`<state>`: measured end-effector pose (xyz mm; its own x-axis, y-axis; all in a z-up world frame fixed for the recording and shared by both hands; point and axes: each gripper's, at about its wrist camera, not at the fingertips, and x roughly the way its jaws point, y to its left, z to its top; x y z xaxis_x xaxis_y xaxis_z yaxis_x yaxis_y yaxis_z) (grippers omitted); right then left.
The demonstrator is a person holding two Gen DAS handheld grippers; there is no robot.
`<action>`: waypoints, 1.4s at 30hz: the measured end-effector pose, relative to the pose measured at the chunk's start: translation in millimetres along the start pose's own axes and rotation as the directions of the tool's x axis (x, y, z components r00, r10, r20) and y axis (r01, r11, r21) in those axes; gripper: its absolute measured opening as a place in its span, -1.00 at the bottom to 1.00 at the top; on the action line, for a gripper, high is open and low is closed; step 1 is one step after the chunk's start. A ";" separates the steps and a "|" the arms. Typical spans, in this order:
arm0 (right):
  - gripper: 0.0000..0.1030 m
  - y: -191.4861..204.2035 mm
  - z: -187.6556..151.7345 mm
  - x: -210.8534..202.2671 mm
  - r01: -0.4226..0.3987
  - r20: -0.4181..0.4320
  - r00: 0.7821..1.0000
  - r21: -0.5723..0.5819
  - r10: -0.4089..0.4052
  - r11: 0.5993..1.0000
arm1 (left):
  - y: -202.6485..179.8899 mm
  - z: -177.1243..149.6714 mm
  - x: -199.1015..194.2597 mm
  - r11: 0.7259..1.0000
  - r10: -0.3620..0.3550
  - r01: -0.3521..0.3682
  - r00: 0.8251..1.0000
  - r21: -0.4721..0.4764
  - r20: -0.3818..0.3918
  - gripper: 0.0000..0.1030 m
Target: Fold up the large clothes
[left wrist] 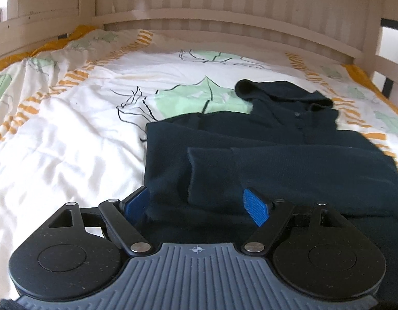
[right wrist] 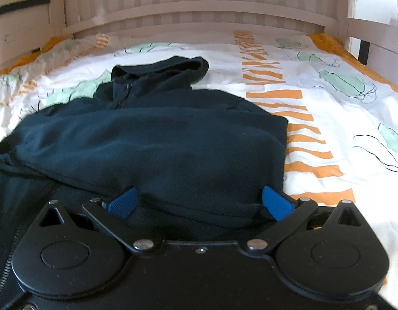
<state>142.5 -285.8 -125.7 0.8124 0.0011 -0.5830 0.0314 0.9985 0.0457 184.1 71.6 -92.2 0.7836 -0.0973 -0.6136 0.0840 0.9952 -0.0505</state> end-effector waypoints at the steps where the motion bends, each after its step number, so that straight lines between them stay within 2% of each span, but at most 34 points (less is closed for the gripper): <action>1: 0.99 0.3 1.3 -5.9 0.009 0.007 1.000 -0.006 -0.009 1.000 | 0.8 0.1 -8.0 1.000 -0.011 0.011 1.000 -0.010 -0.010 0.52; 4: 0.99 0.7 5.9 -30.9 0.007 0.033 0.999 -0.027 -0.006 1.000 | 6.4 0.9 -33.9 0.997 -0.073 0.072 0.997 -0.041 -0.030 0.52; 8: 0.99 -8.0 8.1 -71.9 -0.074 0.041 0.996 0.029 0.073 0.997 | 16.6 -0.2 -67.5 0.988 -0.145 0.144 0.989 -0.064 -0.015 0.52; 12: 0.99 -21.2 0.0 -103.5 -0.140 -0.019 0.989 0.121 0.144 0.983 | 26.6 -8.5 -88.3 0.977 -0.205 0.201 0.977 -0.074 -0.049 0.52; 15: 0.99 -31.5 -11.5 -118.5 -0.142 -0.099 0.982 0.173 0.160 0.975 | 31.9 -19.9 -97.2 0.970 -0.238 0.231 0.966 -0.075 -0.102 0.52; 20: 0.99 -44.4 -34.6 -130.9 -0.089 -0.243 0.959 0.230 0.146 0.969 | 41.9 -41.7 -106.3 0.978 -0.209 0.204 0.958 -0.047 -0.194 0.52; 23: 0.99 -51.1 -46.5 -134.1 -0.088 -0.302 0.937 0.286 0.177 0.954 | 48.2 -51.8 -109.9 0.984 -0.177 0.171 0.953 -0.044 -0.245 0.52; 30: 0.99 -51.6 -65.3 -118.7 -0.084 -0.407 0.881 0.370 0.243 0.925 | 52.9 -56.0 -97.9 0.992 -0.128 0.116 0.921 -0.054 -0.368 0.52; 36: 1.00 -48.2 -70.5 -115.7 -0.082 -0.413 0.880 0.349 0.232 0.933 | 46.1 -64.0 -82.9 0.992 -0.121 0.117 0.894 -0.036 -0.431 0.52; 39: 0.99 -45.0 -69.6 -117.1 -0.075 -0.409 0.886 0.338 0.218 0.938 | 46.6 -62.3 -86.0 0.992 -0.125 0.114 0.900 -0.049 -0.418 0.51; 42: 0.99 -45.7 -65.5 -120.6 -0.059 -0.407 0.892 0.328 0.197 0.943 | 46.0 -54.6 -97.9 0.993 -0.118 0.109 0.926 -0.044 -0.360 0.51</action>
<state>4.9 -327.9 -110.6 0.4938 0.2204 -0.8411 0.1728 0.9232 0.3434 77.6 127.5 -77.5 0.4939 -0.2027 -0.8455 0.1414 0.9782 -0.1520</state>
